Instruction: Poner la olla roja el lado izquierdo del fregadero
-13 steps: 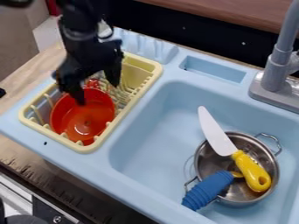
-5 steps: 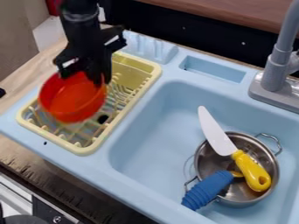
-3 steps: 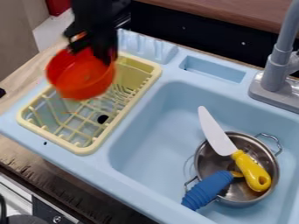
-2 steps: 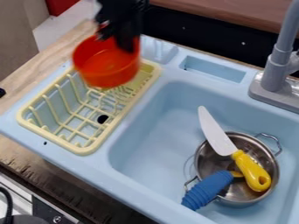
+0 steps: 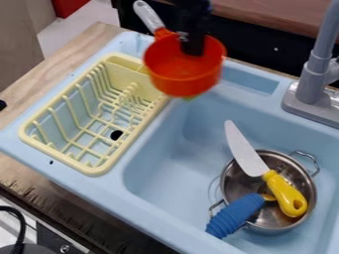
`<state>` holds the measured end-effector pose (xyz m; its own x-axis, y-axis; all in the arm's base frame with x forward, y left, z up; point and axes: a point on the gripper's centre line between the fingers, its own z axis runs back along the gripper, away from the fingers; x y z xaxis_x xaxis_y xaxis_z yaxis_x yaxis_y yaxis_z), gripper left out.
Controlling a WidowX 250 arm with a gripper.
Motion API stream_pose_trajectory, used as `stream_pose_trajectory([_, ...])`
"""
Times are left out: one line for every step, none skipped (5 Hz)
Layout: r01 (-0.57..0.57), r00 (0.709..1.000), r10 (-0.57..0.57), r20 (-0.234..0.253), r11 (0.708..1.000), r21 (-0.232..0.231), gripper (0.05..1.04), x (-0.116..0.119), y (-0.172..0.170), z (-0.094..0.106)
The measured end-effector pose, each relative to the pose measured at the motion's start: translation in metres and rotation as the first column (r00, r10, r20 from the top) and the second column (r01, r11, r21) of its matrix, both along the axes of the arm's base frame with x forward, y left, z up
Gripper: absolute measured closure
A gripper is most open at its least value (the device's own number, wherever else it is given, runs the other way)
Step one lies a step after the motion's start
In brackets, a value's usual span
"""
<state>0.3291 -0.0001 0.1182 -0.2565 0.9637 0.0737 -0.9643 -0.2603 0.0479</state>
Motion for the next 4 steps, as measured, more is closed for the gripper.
stream_pose_trajectory([-0.036,0.999,0.036,-0.005,0.999,0.005,1.025,0.009,-0.018,-0.006])
stream_pose_trajectory([-0.063,0.998,0.063,0.008,0.998,0.019,1.026,0.024,-0.031,-0.012])
stream_pose_trajectory([-0.077,0.997,0.076,0.011,0.996,0.048,1.025,0.035,-0.039,-0.023])
stream_pose_trajectory([-0.079,0.997,0.078,0.024,0.995,0.061,1.025,0.041,-0.044,-0.027])
